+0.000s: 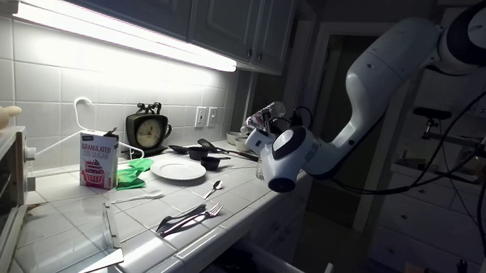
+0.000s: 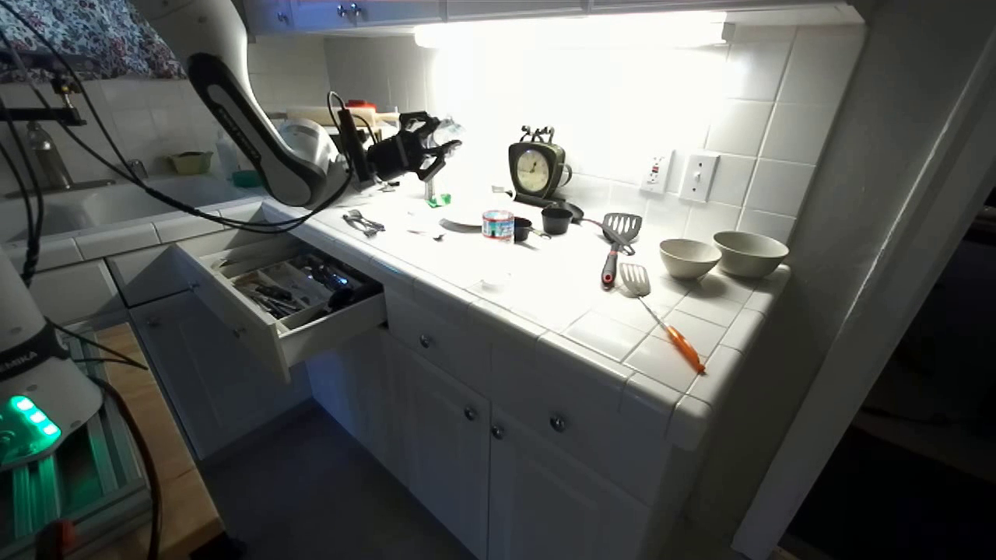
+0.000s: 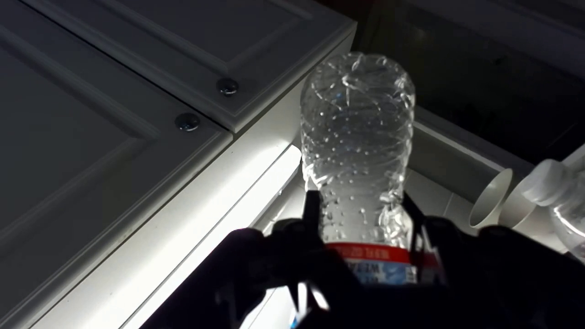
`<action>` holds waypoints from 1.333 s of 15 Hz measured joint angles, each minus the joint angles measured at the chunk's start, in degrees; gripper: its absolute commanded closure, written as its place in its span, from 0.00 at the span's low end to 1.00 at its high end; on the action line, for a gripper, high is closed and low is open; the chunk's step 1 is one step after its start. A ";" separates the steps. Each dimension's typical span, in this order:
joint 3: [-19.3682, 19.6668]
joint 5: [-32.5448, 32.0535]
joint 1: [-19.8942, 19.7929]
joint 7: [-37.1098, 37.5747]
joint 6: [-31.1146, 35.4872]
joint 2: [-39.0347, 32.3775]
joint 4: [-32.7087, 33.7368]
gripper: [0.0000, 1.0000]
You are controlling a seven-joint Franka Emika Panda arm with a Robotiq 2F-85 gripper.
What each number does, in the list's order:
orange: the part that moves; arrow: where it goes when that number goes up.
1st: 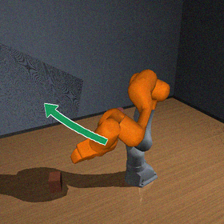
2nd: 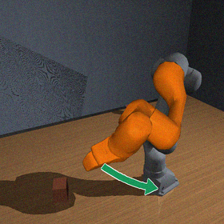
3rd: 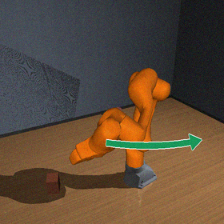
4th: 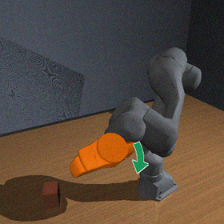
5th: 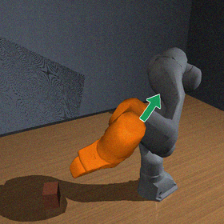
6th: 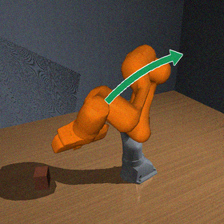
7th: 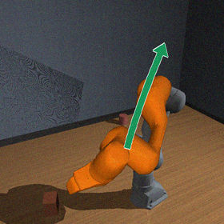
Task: Turn the bottle on the left over so that its standing on its cap
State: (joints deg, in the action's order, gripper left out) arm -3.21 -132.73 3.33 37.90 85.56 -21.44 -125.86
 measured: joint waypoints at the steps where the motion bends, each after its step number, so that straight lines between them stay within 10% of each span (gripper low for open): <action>1: 0.00 -0.86 0.00 -0.07 -1.09 -0.39 -0.07 0.84; 20: -0.15 -3.09 -0.07 -15.57 -0.12 -5.60 -0.32 0.84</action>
State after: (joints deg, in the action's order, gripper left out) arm -3.36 -135.82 3.26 22.33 85.44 -27.04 -126.19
